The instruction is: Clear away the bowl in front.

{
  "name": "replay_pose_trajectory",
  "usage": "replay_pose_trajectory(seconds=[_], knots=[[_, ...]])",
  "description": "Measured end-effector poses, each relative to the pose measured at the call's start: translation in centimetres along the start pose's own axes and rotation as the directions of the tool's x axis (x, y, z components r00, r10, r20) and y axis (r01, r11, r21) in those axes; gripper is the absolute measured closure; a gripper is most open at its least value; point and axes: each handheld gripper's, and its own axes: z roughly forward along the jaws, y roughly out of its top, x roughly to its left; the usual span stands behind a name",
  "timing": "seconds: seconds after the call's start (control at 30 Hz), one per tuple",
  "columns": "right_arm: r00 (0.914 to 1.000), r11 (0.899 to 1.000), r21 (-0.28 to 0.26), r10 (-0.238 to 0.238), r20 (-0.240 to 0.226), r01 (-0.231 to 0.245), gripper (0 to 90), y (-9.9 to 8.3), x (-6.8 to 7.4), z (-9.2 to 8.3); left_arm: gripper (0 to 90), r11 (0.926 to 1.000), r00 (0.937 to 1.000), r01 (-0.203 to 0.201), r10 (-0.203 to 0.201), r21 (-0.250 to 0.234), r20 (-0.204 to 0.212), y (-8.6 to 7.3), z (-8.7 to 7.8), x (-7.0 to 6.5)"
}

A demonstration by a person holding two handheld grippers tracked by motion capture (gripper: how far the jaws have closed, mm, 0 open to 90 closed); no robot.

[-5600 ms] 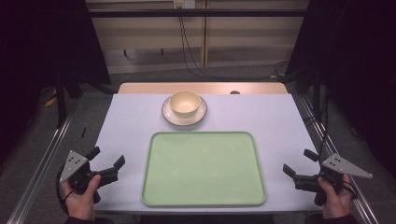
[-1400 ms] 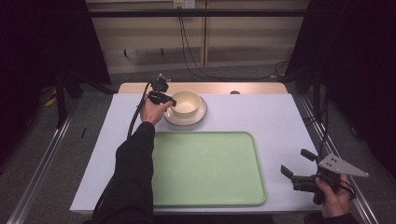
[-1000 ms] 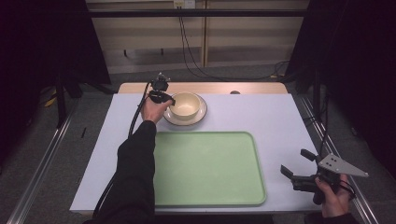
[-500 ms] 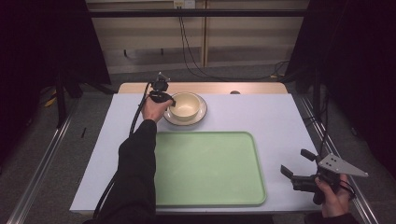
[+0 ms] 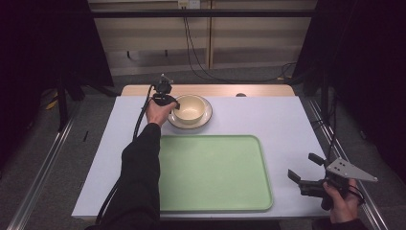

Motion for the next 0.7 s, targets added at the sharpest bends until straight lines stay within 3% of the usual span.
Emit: replay_pose_trajectory(seconds=[0.43,0.7], knots=[[1.0000,1.000,0.003,-0.002,0.002,0.002,1.3,0.0,-0.1,0.0,83.9,0.9999,0.9999,0.009,-0.009,-0.007,-0.004,0.0,-0.2,0.1],[1.0000,1.000,0.002,0.000,0.002,0.000,1.3,0.0,-0.1,0.0,84.0,0.9997,1.0000,0.002,-0.002,-0.023,0.007,0.2,-1.2,-0.5]])
